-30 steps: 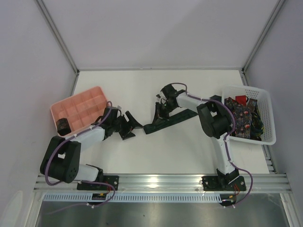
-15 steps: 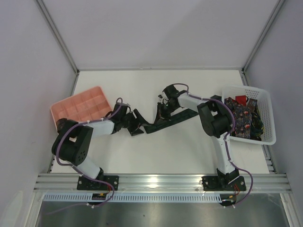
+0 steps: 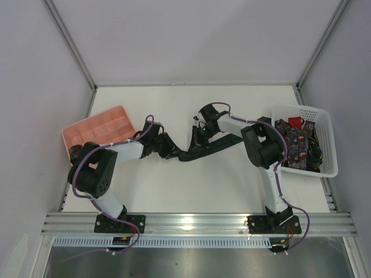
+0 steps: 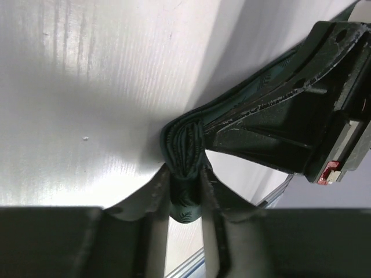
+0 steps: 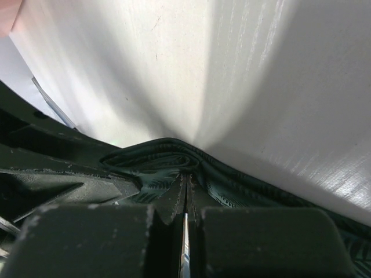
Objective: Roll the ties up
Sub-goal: Roll the tie
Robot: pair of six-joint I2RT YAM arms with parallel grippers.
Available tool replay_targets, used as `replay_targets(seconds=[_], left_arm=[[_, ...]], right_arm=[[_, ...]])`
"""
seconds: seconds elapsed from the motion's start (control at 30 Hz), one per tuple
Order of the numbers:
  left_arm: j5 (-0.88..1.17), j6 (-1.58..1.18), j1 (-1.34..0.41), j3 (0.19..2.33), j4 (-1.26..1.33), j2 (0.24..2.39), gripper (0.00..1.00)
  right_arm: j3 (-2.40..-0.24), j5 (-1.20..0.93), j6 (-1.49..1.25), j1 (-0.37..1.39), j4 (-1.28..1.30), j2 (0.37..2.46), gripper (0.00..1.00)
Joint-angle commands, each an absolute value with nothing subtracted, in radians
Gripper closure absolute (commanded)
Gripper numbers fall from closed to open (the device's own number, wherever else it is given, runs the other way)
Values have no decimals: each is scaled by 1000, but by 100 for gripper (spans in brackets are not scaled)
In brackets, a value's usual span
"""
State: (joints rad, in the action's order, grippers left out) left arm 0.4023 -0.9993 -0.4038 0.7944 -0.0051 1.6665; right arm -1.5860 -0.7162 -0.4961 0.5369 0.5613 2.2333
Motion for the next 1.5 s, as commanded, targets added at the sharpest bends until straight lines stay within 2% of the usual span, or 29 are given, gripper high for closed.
replay_targets(seconds=[0.0,0.17,0.47,0.8,0.87,1.3,1.47], left_arm=[[368,-945,-407,838,-43,1658,76],[345,-888,-407,851,-151,1623,84],[304,-822,-420,933,-314,1568,84],[288,-816,-500,1089,-408,1681,75],[285,-815,-509,1123,-426,1703,70],[256,-793,-541,1255,-526,1815,68],[255,-798,-549,1284,-552,1833,60]], right_arm=[[-1611,-718,-489,563,558,2256,99],[-1623,-724,-514,589,546,2247,99],[-1621,-719,-555,644,526,2237,99],[-1620,-704,-566,627,538,2240,99],[-1614,-700,-565,620,543,2234,99],[-1522,-612,-581,561,574,2149,100],[-1480,-606,-584,526,558,2118,99]])
